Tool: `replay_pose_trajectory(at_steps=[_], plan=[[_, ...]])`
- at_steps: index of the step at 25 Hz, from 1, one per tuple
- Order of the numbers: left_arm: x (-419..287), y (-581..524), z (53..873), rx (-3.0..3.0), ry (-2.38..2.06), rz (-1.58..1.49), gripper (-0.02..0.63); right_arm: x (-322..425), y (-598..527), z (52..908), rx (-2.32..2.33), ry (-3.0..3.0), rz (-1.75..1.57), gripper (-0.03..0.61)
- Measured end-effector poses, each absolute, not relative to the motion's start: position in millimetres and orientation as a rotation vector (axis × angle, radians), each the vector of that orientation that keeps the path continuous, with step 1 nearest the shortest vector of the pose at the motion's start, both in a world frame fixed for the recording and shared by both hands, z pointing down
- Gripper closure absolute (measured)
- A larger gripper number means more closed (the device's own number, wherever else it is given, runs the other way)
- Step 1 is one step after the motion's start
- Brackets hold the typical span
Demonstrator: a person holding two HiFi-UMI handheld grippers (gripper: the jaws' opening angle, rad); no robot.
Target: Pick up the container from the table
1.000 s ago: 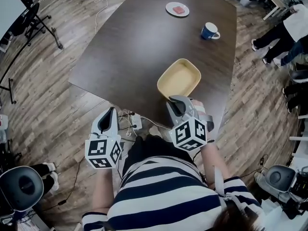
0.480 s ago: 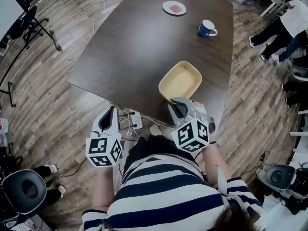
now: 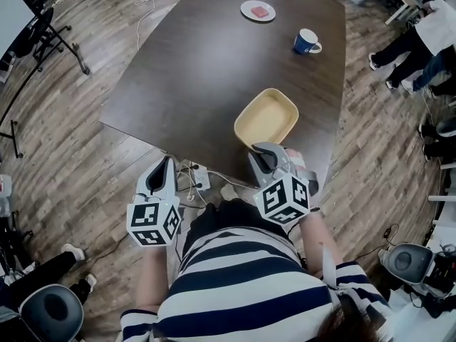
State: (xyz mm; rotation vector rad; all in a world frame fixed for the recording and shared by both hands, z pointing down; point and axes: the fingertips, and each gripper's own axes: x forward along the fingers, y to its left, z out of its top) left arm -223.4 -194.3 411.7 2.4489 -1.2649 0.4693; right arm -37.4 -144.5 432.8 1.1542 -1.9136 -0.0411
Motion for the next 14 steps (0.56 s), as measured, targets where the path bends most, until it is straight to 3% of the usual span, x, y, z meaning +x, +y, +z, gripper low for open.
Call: replay_pose_trajectory(at_steps=[14], plan=[[-226.0, -199.5, 406.2, 2.441, -1.282, 0.461, 0.614, -32.9, -150.9, 429.1, 1.174, -1.922, -0.012, 0.545]])
